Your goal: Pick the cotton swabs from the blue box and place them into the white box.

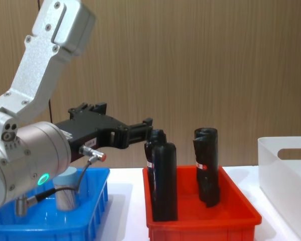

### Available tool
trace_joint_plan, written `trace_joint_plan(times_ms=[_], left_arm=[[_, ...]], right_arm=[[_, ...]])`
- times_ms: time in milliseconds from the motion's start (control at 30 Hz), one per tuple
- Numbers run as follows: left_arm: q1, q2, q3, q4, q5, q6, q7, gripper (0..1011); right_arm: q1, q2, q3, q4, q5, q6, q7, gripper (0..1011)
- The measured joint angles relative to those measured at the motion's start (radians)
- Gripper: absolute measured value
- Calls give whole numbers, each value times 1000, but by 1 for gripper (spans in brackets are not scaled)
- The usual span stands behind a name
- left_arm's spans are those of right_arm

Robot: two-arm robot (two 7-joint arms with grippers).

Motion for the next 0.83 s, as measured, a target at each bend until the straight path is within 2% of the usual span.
trace_joint_plan(times_ms=[33,100,333,367,400,500,567,633,833], left_arm=[[0,0,0,0,0,0,0,1004],[0,0,0,0,0,0,0,1004],[0,0,0,0,0,0,0,1004],[0,0,0,0,0,0,0,1004],[0,0,0,0,0,0,0,1004],[0,0,0,0,0,0,0,1004],[0,0,0,0,0,0,0,1004],[0,0,0,0,0,0,0,1004],[0,0,0,0,0,0,0,1004]], right_arm=[[1,0,1,6,-1,-1,0,503],[2,-1,2,16,-2,-6,-1,542],[1,-1,4,32,-6,-18,1,771],[-1,0,5,33,-6,-20,2,771],[-2,0,5,33,-6,-21,3,849],[-5,0,6,32,-5,-23,6,897],[-7,0,7,30,-3,-26,7,966],[-9,1,7,29,-2,-28,9,1002],[-13,1,8,26,-1,-31,13,1002]])
